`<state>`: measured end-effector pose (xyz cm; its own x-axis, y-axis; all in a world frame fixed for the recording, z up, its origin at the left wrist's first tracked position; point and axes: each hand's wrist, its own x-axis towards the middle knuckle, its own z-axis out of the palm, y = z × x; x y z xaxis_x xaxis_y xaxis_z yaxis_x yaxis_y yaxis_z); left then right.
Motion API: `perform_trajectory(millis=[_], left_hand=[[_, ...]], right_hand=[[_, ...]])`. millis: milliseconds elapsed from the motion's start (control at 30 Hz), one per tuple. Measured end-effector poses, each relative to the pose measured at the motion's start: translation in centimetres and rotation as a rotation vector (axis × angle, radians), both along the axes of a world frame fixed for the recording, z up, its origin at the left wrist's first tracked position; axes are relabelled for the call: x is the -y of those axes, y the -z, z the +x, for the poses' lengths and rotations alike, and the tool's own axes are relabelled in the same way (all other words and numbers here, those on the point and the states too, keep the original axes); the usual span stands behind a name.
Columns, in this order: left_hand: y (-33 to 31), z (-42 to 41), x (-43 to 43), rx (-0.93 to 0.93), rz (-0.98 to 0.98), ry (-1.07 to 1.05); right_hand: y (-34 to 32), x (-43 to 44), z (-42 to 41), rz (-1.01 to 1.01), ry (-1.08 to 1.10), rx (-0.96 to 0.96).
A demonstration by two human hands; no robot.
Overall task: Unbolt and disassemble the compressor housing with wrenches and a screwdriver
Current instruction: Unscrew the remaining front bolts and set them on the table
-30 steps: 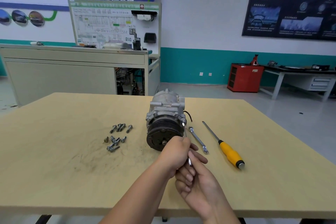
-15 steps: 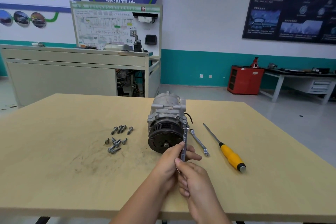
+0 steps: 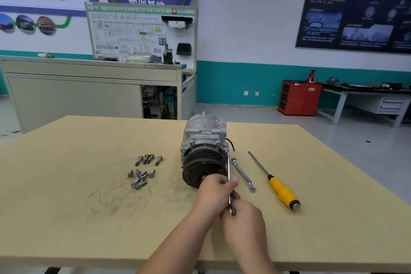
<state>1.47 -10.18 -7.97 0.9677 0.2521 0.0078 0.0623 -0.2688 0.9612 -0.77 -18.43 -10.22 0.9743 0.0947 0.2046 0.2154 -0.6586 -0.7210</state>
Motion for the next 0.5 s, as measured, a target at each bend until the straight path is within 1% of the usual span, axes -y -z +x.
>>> perform_trajectory(millis=[67,100,133,167,267,367,433,500], left_hand=[[-0.2,0.4,0.6,0.017,0.407,-0.098],[-0.2,0.6,0.8,0.021,0.514,-0.144],[-0.1,0.8,1.0,0.019,0.548,-0.169],[0.0,0.9,1.1,0.014,0.540,-0.174],[0.1,1.1,1.0,0.016,0.414,-0.151],[0.2,1.0,1.0,0.007,0.205,-0.082],[0.2,1.0,1.1,0.015,0.050,-0.048],[0.1,0.9,1.3,0.023,-0.077,-0.025]], right_hand=[[-0.5,0.2,0.0,-0.181,0.024,0.009],[-0.8,0.3,-0.1,-0.238,0.019,0.006],[-1.0,0.6,0.0,-0.262,0.014,-0.003],[-1.1,0.8,-0.1,-0.256,0.004,-0.013],[-0.8,1.9,0.1,-0.166,-0.113,-0.058],[-0.5,2.9,0.6,-0.083,-0.207,-0.192],[-0.4,3.4,1.0,0.050,-0.270,-0.303],[-0.3,4.0,1.4,0.195,-0.275,-0.358]])
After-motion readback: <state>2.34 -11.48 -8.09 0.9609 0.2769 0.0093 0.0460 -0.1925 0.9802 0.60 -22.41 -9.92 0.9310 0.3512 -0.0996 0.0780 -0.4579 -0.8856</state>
